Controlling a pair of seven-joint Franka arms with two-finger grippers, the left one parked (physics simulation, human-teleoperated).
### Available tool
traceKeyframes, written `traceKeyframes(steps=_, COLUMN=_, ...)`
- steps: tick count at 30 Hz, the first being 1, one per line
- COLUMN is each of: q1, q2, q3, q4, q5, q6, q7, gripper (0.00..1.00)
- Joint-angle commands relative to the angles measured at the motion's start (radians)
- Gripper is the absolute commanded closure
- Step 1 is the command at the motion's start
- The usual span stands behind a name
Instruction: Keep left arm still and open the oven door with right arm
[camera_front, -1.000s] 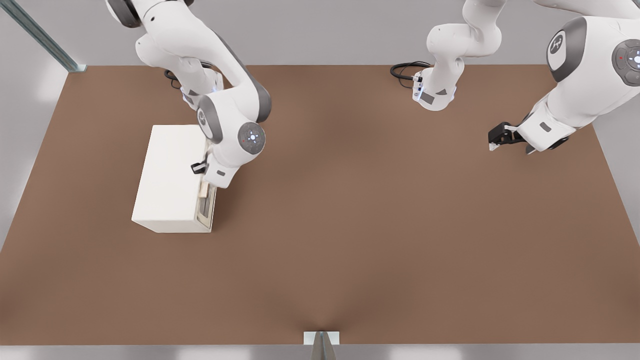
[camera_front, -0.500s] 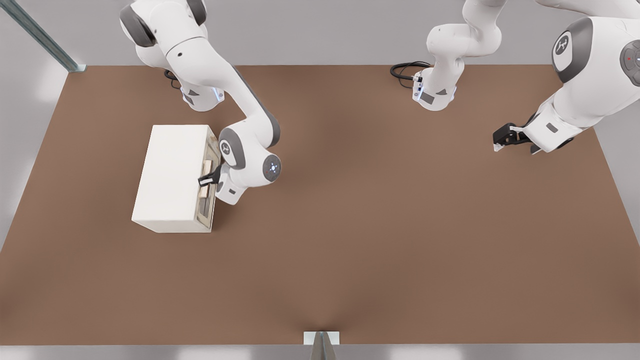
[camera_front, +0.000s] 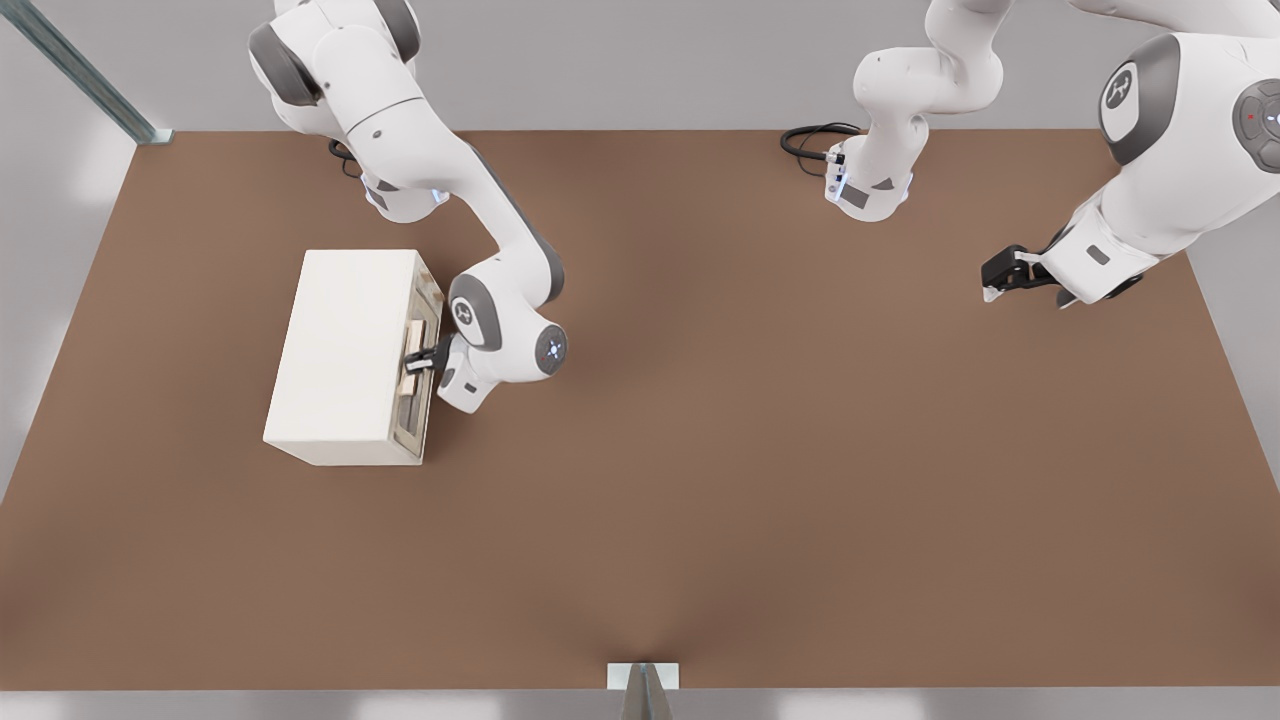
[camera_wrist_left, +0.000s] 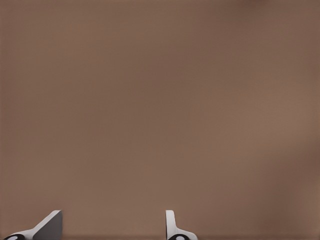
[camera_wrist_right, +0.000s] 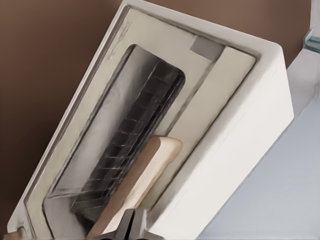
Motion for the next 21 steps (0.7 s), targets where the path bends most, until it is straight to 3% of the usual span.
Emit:
traceKeyframes(steps=1, q1=0.002, q2=-0.003, q3=0.000, q4=-0.003, q5=0.002, q6=0.000, q7=0.076, gripper=0.79)
traceKeyframes(steps=21, q1=0.024, q2=-0.008, q3=0.002, q4=-0.005, q5=0.023, q6=0.003, q7=0.082, gripper=0.79)
